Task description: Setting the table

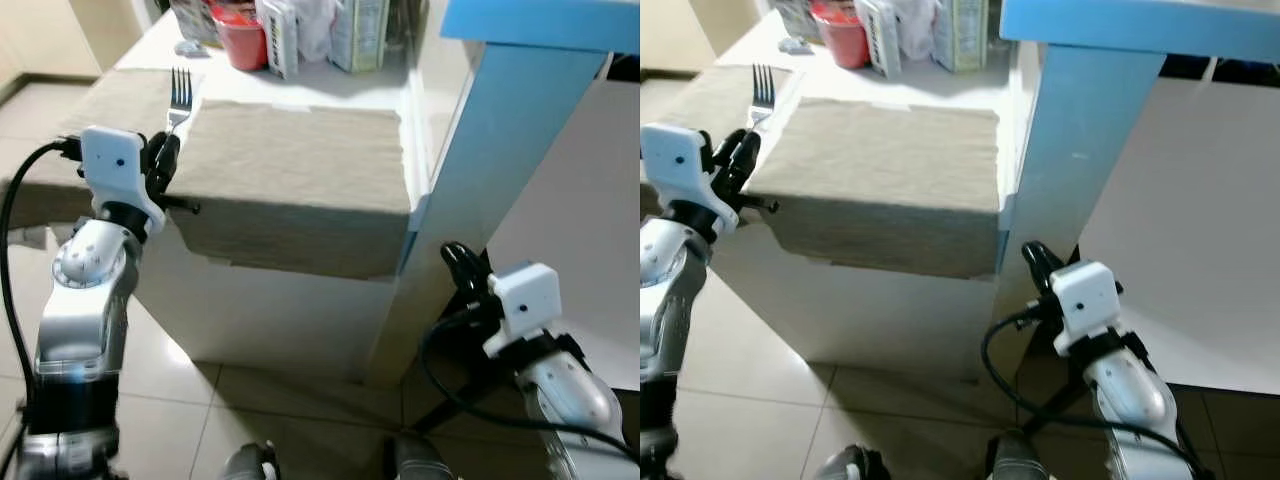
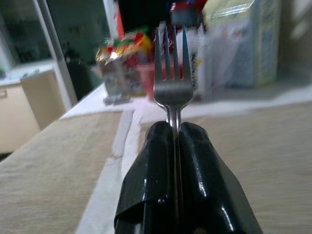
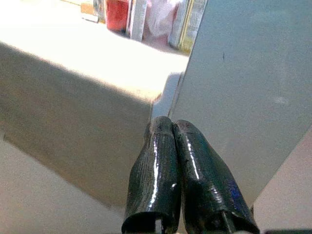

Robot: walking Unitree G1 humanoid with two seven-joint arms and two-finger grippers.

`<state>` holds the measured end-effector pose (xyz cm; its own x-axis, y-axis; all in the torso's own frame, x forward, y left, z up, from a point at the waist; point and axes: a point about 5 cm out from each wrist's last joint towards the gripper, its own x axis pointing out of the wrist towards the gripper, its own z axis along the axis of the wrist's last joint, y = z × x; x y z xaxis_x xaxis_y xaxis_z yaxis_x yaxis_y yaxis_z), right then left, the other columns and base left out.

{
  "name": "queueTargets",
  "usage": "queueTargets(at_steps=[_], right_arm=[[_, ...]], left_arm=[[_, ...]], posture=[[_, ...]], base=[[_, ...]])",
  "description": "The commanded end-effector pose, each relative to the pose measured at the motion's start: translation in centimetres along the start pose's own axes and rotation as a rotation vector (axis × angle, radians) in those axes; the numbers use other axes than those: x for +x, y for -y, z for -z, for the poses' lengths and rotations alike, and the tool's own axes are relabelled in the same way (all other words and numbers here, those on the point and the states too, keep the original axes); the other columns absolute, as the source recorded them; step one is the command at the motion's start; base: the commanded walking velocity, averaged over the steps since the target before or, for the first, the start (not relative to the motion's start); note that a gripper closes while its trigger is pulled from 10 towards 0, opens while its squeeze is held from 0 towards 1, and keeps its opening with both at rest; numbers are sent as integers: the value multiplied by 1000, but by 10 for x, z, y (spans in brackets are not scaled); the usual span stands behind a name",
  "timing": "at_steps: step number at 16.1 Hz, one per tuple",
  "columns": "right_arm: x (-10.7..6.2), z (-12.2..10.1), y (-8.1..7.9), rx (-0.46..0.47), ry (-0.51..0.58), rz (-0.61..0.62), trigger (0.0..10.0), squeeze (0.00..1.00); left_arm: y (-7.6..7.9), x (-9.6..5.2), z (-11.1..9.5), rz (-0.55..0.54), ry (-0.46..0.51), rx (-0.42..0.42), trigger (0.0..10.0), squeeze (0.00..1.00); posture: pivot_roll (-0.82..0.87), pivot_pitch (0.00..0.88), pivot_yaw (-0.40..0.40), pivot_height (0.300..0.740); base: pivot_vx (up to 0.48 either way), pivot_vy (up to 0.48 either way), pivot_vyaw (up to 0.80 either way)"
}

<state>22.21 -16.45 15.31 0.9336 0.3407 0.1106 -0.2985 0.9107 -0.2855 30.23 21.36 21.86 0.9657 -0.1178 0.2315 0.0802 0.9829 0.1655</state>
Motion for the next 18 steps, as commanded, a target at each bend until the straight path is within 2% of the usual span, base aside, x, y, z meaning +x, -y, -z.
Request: queueTargets(at_steps=[1, 4, 8, 10, 14, 18], right_arm=[[1, 0, -2, 9, 10, -6, 10000, 0], [8, -2, -6, 13, 30, -7, 10000, 0], [17, -3, -13, 30, 43, -3, 10000, 0], [20, -3, -13, 32, 43, 0, 10000, 0], [23, -5, -15, 28, 49, 2, 10000, 0], [24, -4, -18, 28, 47, 3, 10000, 0]], left_arm=[[3, -4, 0, 3, -13, -8, 0, 0], [24, -32, 25, -8, -114, -108, 0, 0], [47, -67, 47, -20, -222, -172, 0, 0], [53, -72, 43, -24, -202, -182, 0, 0], [58, -69, 35, -22, -172, -185, 0, 0], [59, -68, 48, -14, -222, -180, 0, 0]], posture=[[-178, 43, 53, 702], [-167, 33, 51, 702], [-160, 19, 51, 702], [-157, 15, 51, 702], [-155, 9, 48, 702], [-159, 16, 51, 702]], base=[[0, 0, 0], [0, 0, 0], [0, 0, 0], [0, 0, 0], [0, 0, 0], [0, 0, 0]])
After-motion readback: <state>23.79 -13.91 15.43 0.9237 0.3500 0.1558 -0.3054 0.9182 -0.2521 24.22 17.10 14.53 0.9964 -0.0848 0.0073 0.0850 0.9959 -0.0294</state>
